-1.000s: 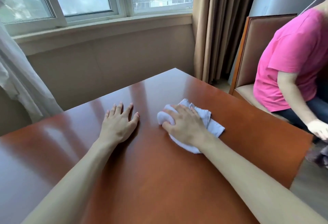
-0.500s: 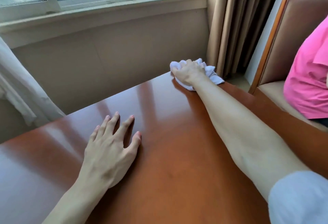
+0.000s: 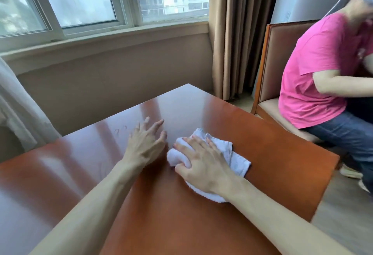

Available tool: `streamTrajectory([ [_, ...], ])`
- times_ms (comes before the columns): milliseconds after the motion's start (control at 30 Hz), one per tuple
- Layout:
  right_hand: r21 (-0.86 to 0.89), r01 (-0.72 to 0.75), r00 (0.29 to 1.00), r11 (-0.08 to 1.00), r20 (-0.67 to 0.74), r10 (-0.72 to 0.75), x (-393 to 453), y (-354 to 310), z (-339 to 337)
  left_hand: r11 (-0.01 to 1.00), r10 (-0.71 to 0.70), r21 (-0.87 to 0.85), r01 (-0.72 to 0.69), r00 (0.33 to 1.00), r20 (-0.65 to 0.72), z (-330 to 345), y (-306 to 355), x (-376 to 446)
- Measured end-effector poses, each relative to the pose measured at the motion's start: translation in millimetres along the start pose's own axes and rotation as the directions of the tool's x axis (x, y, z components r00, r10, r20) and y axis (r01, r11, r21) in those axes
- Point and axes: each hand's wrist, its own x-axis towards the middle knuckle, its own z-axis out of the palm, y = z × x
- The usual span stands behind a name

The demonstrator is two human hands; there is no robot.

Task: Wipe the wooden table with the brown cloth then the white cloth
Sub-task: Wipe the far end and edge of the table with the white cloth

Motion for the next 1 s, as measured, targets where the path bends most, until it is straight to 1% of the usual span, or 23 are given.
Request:
streamTrajectory([
  [67,0.011,-0.058,0.998,0.998,-0.009,0.058,21,16,-5,1.0,0.013,0.019,-0.014,0.999,0.052,16,5,-7],
  [100,0.003,-0.104,0.994,0.995,-0.032,0.104,39,31,-8,0.999,0.015,0.035,-0.017,0.999,0.051,20,4,-10],
  [167,-0.016,-0.227,0.971,0.974,-0.086,0.225,84,70,-16,0.998,0.026,0.051,-0.026,1.0,0.01,23,2,-11],
  [233,-0.04,-0.33,0.941,0.943,-0.094,0.326,134,113,-23,0.998,0.023,0.057,-0.022,1.0,-0.02,26,1,-9],
  [333,-0.043,-0.425,0.904,0.904,-0.073,0.421,193,150,-31,0.998,0.018,0.066,-0.015,0.999,-0.038,30,1,-9],
  [400,-0.051,-0.463,0.885,0.885,-0.08,0.458,208,156,-30,0.998,0.012,0.069,-0.008,0.999,-0.05,28,2,-9],
  [433,-0.072,-0.454,0.89,0.888,-0.086,0.448,204,151,-31,0.998,0.015,0.067,-0.012,0.999,-0.047,27,2,-8],
  [500,-0.103,-0.387,0.921,0.916,-0.09,0.379,177,131,-27,0.998,0.017,0.056,-0.015,0.999,-0.04,25,3,-9],
  [567,-0.062,-0.269,0.961,0.961,-0.083,0.264,129,100,-21,0.999,0.016,0.048,-0.014,0.999,-0.036,24,4,-10],
  [667,-0.028,-0.095,0.995,0.995,-0.004,0.095,44,65,-20,0.999,0.031,0.042,-0.03,0.999,-0.016,23,4,-12],
  [733,-0.051,-0.08,0.997,0.995,-0.009,0.08,13,72,-30,0.998,0.042,0.041,-0.041,0.999,-0.001,20,4,-13],
  [767,-0.068,-0.118,0.993,0.991,-0.015,0.118,13,86,-39,0.998,0.046,0.038,-0.046,0.999,0.005,20,4,-13],
  [833,-0.097,-0.241,0.971,0.966,-0.035,0.238,33,117,-54,0.998,0.052,0.034,-0.052,0.999,-0.005,19,4,-13],
  [900,-0.124,-0.358,0.934,0.926,-0.075,0.351,63,146,-58,0.999,0.045,0.026,-0.045,0.999,-0.02,20,3,-14],
  [1000,-0.085,-0.5,0.865,0.862,-0.089,0.493,113,163,-53,0.999,0.042,0.018,-0.042,0.998,-0.039,21,5,-13],
])
